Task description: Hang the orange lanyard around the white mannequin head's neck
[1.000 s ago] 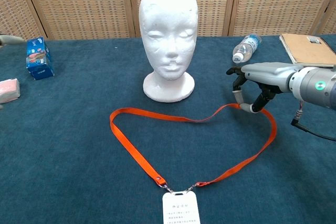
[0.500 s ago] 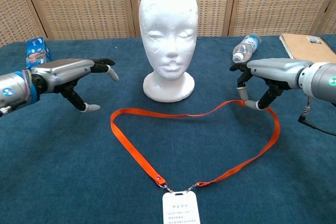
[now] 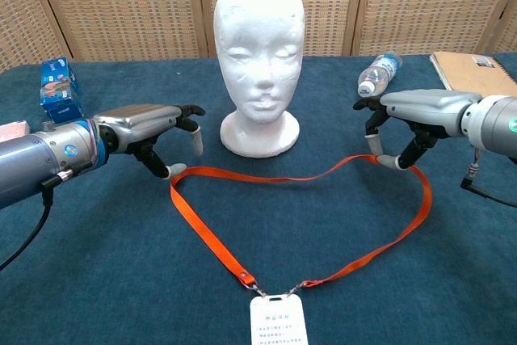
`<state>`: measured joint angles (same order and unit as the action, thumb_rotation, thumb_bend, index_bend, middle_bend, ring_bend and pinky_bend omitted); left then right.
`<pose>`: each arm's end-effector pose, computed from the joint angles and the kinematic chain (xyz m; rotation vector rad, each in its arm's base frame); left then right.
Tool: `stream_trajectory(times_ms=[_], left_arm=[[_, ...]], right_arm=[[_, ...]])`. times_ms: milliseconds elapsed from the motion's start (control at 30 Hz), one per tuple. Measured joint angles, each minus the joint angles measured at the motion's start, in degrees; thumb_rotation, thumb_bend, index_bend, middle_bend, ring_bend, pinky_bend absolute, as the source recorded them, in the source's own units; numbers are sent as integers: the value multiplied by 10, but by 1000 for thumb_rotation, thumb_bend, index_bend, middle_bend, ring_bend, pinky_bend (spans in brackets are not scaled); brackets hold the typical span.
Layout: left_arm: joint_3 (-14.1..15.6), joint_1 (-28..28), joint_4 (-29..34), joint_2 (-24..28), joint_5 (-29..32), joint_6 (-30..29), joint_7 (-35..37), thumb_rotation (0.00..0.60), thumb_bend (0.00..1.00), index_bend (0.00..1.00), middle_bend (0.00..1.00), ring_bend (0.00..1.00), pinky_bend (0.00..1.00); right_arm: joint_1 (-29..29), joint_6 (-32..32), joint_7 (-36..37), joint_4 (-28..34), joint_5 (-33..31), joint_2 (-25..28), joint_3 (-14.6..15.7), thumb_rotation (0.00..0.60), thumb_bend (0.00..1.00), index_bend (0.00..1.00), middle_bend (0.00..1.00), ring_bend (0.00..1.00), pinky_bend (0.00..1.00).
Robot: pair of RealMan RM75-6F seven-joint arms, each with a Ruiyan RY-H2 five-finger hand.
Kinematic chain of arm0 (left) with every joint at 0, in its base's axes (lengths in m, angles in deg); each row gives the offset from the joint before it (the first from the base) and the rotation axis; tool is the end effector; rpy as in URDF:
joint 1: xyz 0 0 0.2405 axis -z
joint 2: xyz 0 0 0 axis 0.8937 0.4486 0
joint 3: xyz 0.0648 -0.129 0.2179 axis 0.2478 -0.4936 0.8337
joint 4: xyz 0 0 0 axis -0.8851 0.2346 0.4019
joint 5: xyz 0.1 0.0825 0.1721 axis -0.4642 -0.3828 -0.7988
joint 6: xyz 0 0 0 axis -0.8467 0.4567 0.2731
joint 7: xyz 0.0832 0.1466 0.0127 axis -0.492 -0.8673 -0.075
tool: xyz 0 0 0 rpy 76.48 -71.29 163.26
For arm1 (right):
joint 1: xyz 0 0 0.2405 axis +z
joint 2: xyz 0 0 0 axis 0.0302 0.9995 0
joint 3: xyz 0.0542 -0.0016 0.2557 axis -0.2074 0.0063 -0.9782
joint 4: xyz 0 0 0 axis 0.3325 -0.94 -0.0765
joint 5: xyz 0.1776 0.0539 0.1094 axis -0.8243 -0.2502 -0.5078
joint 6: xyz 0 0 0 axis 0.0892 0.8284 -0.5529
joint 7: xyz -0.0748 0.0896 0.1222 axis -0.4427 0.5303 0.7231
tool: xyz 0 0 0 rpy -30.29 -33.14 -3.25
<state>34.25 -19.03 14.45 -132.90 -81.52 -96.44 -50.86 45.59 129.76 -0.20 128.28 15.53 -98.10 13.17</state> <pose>-0.1541 0.3882 -0.0893 -1.9574 -0.9762 -0.8277 -0.1803 -0.3863 -0.0279 1.8982 -1.0242 0.7853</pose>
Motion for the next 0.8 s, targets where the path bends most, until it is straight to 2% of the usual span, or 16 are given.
stream_trajectory(times_ms=[100,400,467,633,800], left_arm=[[2,6,-12,-13,10,4,-4,600,434,462,0,0,0],[8,19,-38,-38,27,6,-10,600,434,478,0,0,0],[10,20,-42,-41,27,5,-10,600,434,516,0,0,0],[14,22,-51,-50,20,-5,-6,600,442,688,0,0,0],[18,20,-56,-54,7,-17,3,600,443,738,0,0,0]], right_arm=[[-1,0,4,0,1,1,0,600,699,739,22,0,0],[-2,-6,23,-7,10,4,1,600,700,740,27,0,0],[-3,-6,26,-7,12,5,1,600,700,740,27,0,0],[-5,-7,33,-9,16,6,2,600,700,740,30,0,0],[-7,-7,39,-11,22,6,4,600,701,741,31,0,0]])
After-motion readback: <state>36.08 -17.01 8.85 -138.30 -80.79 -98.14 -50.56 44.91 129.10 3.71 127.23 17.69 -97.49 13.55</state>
